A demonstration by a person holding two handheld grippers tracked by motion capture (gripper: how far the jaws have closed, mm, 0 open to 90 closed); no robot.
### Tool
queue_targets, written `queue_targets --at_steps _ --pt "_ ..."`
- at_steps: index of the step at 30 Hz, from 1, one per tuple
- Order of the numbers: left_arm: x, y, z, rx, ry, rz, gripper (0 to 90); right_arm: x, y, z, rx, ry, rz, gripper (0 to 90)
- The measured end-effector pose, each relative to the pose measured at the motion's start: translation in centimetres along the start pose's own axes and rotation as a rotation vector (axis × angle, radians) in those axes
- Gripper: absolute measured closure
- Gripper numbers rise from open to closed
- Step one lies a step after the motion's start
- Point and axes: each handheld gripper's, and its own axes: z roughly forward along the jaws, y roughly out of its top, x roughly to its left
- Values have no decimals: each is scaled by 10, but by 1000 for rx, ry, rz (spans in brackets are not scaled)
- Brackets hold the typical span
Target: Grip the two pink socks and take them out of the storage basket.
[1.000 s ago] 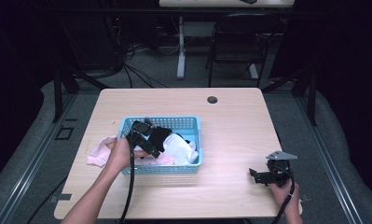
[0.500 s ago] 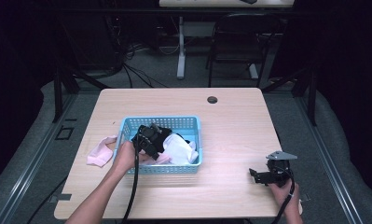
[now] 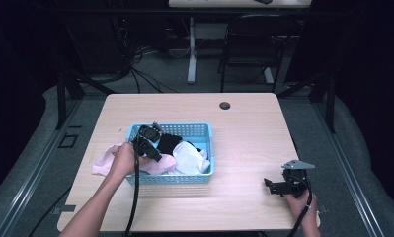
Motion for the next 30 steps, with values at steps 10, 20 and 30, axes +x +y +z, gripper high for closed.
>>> queue_targets --at_steps 10,20,30 --pt "3 8 -29 -29 11 30 838 0 0 0 -2 1 0 5" --pt "2 16 -50 -34 10 44 839 0 0 0 -3 0 -1 5" --pt "0 25 -75 -47 37 60 839 0 0 0 -3 1 -1 6"
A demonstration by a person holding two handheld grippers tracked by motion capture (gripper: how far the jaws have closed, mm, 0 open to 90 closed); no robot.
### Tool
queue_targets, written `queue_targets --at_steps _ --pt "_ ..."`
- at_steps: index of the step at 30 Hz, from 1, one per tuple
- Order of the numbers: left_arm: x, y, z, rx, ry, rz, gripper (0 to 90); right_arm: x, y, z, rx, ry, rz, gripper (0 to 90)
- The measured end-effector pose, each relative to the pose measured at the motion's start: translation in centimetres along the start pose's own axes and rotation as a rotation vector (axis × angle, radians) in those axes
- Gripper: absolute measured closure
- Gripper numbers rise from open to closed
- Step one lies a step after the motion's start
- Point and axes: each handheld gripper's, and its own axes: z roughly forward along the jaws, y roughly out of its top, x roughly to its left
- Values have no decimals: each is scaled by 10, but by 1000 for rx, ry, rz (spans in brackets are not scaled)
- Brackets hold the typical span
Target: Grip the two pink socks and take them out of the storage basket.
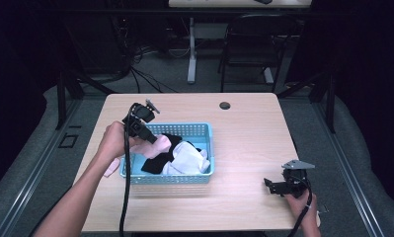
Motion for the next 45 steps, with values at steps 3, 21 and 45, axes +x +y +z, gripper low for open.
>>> queue_targets --at_steps 3,21,45 --pt "5 0 -13 -12 9 -5 839 0 0 0 0 -1 0 6" --pt "38 -23 -58 -50 66 -93 839 0 0 0 -1 0 1 6" --pt "120 -113 -24 3 132 -381 839 0 0 0 -1 -1 2 7"
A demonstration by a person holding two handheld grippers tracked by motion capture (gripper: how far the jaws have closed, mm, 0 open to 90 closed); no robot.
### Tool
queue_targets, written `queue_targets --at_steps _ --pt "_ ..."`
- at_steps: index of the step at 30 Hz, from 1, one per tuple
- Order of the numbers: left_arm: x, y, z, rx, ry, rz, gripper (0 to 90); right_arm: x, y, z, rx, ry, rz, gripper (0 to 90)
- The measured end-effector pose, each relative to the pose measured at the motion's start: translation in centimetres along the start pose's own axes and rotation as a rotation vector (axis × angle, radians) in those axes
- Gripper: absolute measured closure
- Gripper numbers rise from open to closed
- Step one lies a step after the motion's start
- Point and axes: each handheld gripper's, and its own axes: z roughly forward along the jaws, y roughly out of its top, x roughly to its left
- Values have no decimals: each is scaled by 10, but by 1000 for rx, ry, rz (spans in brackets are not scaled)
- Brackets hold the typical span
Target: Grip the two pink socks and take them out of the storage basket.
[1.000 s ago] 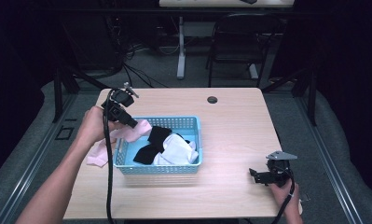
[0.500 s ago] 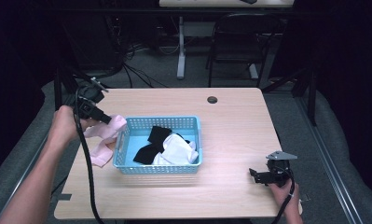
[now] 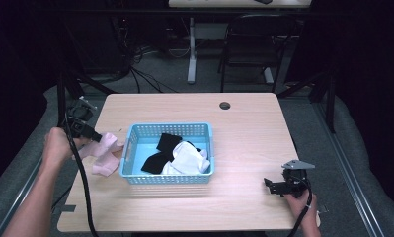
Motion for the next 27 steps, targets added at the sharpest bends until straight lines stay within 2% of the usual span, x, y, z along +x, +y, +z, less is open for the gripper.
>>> queue_targets --at_steps 3,4,6,9,13,16,19,20,22,25,27 --pt "5 -6 18 16 -23 -20 839 0 0 0 -1 -1 0 7" --pt "5 -6 18 16 -23 -20 839 0 0 0 -1 -1 0 7" --pt "7 -10 39 42 -42 -29 839 0 0 0 1 -3 -2 7" --pt "9 -14 57 59 -48 -45 838 0 0 0 0 -1 -1 7" --pt "13 -16 69 67 -52 -62 806 0 0 0 2 -3 -2 7" --pt "12 -16 71 54 -72 -76 703 0 0 0 1 1 -1 7" --pt "8 -15 67 42 -53 -80 446 0 0 0 1 0 -1 7" --pt "7 -16 60 13 -43 -76 385 0 0 0 2 -2 -2 7" --pt "5 -18 50 -14 -37 -70 272 0 0 0 2 -1 -2 8" --pt "0 -26 34 -47 -20 -48 150 0 0 0 1 1 -1 7" --pt "-2 -30 30 -59 -20 -43 140 0 0 0 2 -1 -2 8"
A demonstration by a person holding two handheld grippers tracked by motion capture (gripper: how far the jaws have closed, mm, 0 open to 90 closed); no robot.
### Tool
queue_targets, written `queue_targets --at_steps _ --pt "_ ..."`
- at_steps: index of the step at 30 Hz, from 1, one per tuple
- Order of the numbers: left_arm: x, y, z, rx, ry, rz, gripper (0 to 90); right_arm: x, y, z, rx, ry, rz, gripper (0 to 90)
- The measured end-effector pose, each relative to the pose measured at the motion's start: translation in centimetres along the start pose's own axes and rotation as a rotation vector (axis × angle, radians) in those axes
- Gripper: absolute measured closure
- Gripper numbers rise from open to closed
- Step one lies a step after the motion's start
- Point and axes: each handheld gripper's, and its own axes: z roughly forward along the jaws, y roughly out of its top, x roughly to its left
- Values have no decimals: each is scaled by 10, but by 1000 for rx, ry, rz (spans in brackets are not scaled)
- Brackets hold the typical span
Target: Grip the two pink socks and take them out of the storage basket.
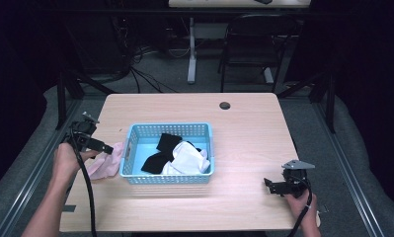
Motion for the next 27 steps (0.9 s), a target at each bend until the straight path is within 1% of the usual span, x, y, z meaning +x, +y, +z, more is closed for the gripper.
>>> queue_targets --at_steps 1,3,5,8,11,12,13,14,15,16,17,20,21,22,23,24,25,27 --pt "-2 -9 -6 -14 3 6 123 0 0 0 1 -1 -1 7" --pt "-4 -18 -9 -23 8 10 79 0 0 0 0 1 0 8" --pt "-6 -28 -11 -30 10 17 67 0 0 0 -1 2 1 8" --pt "-7 -43 -9 -29 4 19 38 0 0 0 -1 2 1 7" --pt "-7 -57 -4 -31 -1 8 26 0 0 0 1 0 0 7" --pt "-7 -57 -4 -31 -1 8 22 0 0 0 -1 1 1 8" --pt "-6 -65 0 -37 -4 0 18 0 0 0 0 0 0 8" --pt "-6 -65 0 -37 -4 0 13 0 0 0 -1 2 1 8" --pt "-6 -73 6 -34 1 -5 8 0 0 0 0 0 0 7" --pt "-6 -73 6 -34 1 -5 6 0 0 0 0 0 0 7" --pt "-5 -81 12 -38 4 -9 4 0 0 0 1 -1 -1 8" --pt "-5 -93 22 -52 6 -22 0 0 0 0 -1 2 1 8" --pt "-5 -97 26 -69 8 -27 1 0 0 0 1 -1 -1 8" --pt "-5 -97 26 -69 8 -27 1 0 0 0 0 2 1 8" --pt "-5 -105 33 -90 8 -36 0 0 0 0 3 0 1 8" --pt "-5 -105 33 -90 8 -36 0 0 0 0 3 0 1 8" --pt "-6 -112 40 -102 9 -44 0 0 0 0 4 -1 1 8" --pt "-7 -115 44 -108 14 -45 0 0 0 0 -1 2 1 8"
